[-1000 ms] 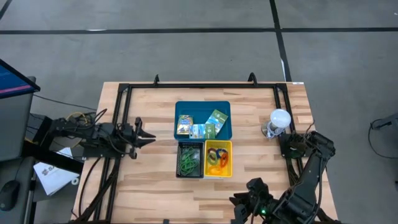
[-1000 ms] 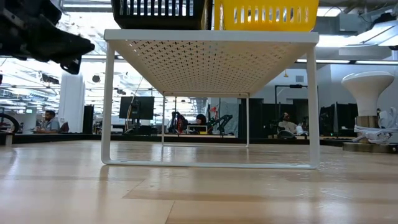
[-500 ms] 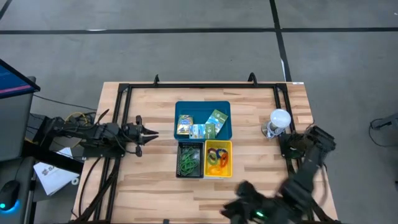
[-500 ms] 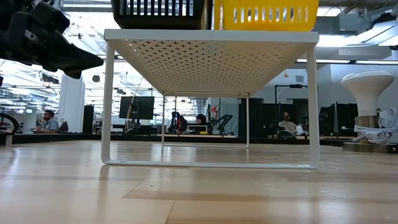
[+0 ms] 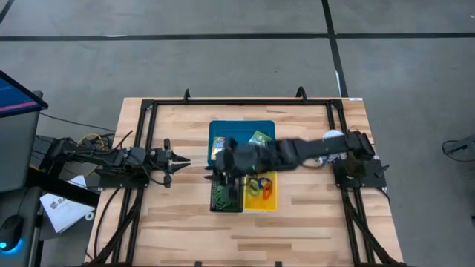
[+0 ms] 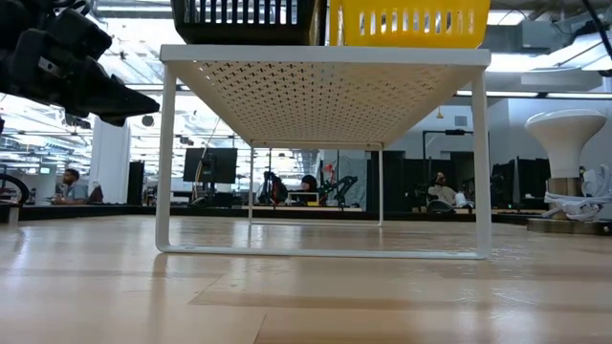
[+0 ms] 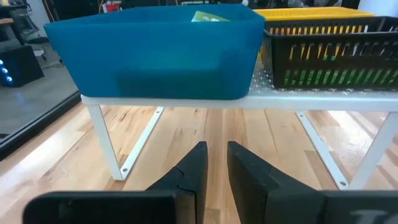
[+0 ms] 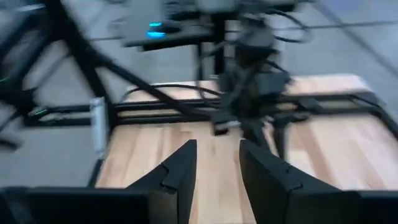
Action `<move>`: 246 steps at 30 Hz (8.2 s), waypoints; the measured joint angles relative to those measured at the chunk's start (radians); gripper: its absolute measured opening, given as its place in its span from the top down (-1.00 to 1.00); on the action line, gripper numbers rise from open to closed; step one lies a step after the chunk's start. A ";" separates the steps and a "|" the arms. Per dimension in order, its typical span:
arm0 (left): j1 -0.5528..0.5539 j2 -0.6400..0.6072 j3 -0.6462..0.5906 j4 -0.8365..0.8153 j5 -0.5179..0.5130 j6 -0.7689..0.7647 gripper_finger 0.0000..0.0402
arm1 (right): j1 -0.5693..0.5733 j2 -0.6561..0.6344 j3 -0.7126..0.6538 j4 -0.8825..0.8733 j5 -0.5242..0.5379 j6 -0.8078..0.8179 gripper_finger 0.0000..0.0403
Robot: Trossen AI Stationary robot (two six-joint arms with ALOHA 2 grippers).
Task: Pick & Place Office Desk Supplies
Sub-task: Return to Home Position
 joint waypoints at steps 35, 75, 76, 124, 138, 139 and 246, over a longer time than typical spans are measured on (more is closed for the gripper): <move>0.000 0.002 0.001 0.000 0.000 0.003 0.72 | -0.256 -0.368 -0.804 0.994 -0.150 -0.105 0.55; 0.000 0.001 0.001 0.000 0.000 0.003 0.72 | -0.124 -1.625 -1.879 0.766 -0.096 -0.273 0.55; 0.000 0.001 0.001 0.000 0.000 0.003 0.72 | -0.120 -1.644 -1.879 0.750 -0.096 -0.283 0.55; 0.000 0.003 0.001 0.000 0.000 0.002 0.72 | -0.043 -1.909 -2.023 0.575 -0.046 -0.288 0.55; 0.000 0.003 0.001 0.000 0.000 0.003 0.72 | -0.044 -1.909 -2.023 0.579 -0.044 -0.235 0.55; 0.000 0.003 0.001 0.000 0.000 0.002 0.72 | -0.044 -1.909 -2.023 0.579 -0.044 -0.223 0.55; 0.000 0.003 0.001 0.000 0.000 0.003 0.72 | -0.043 -1.908 -2.023 0.583 -0.044 -0.172 0.55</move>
